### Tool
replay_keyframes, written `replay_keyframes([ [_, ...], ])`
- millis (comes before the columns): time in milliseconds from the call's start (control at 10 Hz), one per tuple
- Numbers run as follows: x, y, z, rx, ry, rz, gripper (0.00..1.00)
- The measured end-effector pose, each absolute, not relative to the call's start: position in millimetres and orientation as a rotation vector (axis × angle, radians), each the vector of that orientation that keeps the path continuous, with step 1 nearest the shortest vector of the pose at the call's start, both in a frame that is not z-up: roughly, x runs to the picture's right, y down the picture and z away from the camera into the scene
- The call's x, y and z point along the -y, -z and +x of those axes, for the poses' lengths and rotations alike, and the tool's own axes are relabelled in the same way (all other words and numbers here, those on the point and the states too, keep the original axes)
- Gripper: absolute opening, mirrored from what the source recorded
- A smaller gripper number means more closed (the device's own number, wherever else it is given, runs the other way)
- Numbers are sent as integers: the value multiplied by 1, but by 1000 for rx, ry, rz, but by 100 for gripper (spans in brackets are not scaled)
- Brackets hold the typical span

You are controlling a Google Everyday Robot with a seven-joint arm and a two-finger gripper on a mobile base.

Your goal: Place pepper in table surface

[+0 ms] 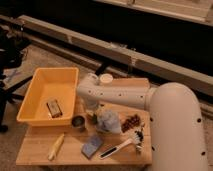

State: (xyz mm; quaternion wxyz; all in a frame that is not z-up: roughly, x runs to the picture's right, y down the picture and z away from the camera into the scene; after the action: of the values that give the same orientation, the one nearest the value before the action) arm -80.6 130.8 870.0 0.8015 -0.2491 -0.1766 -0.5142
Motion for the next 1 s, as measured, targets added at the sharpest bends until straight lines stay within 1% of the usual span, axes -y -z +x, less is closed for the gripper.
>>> replay_keyframes([
  [300,-133,-880,-74,381,1087,-549,65],
  [400,-135,-883,-71,379,1085,-561,63],
  [500,-136,-885,-69,377,1085,-568,58],
  [700,-139,-887,-64,381,1078,-583,38],
  [800,-138,-886,-58,384,1065,-586,26],
  [1000,-131,-879,-52,395,1041,-572,10],
])
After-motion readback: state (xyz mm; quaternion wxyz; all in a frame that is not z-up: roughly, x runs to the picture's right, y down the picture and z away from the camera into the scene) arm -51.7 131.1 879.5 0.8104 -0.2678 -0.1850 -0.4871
